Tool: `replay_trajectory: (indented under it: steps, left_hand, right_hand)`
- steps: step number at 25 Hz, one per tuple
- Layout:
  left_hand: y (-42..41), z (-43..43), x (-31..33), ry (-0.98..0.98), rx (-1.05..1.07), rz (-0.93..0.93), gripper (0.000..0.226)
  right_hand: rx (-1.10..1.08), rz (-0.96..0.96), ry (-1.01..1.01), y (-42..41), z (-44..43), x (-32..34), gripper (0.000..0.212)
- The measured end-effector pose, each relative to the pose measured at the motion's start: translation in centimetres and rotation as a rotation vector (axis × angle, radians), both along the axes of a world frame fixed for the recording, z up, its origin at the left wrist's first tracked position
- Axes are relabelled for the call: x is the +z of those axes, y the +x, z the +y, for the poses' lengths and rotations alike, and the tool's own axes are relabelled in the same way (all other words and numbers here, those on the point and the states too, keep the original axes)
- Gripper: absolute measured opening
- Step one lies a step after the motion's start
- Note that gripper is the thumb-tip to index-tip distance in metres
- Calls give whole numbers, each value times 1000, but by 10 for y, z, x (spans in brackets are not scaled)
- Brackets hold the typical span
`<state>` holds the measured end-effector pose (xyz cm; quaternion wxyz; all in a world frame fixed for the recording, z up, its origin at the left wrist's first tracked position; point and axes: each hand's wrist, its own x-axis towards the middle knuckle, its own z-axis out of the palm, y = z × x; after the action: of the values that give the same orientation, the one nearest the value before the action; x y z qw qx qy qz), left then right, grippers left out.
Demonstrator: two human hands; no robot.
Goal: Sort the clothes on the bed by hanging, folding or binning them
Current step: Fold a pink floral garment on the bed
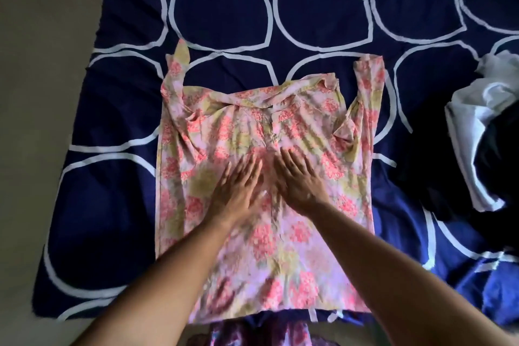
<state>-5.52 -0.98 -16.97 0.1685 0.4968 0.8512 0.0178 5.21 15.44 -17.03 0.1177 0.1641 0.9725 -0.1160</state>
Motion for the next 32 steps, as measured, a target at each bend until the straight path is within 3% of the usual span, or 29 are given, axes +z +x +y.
replay_trajectory:
  steps: [4, 7, 11, 14, 16, 18, 21, 29, 32]
  left_hand:
    - [-98, 22, -21, -54, 251, 96, 69]
    - [-145, 29, -22, -34, 200, 235, 60]
    - [-182, 63, -13, 21, 239, 260, 46]
    - [-226, 87, -8, -35, 599, 126, 59]
    - [-237, 95, -9, 53, 757, 116, 61]
    - [-222, 93, -18, 207, 620, 205, 60]
    - [-200, 81, -44, 207, 402, 208, 56]
    - [-202, 86, -84, 304, 442, 329, 58]
    - [-204, 84, -84, 246, 443, 334, 59]
  right_hand:
    - [-141, 0, 53, -65, 71, -22, 58]
    - [-250, 13, 75, -90, 97, -34, 55]
    - [-370, 121, 103, -100, 97, -48, 56]
    - [-368, 219, 127, -95, 94, -60, 58]
    - [-375, 289, 119, -97, 95, -69, 59]
    - [-377, 326, 135, -98, 95, -78, 60]
    - [-375, 333, 154, -100, 96, -87, 61]
    - [-347, 386, 195, -102, 99, -102, 60]
    - [-339, 397, 219, -102, 98, -104, 60]
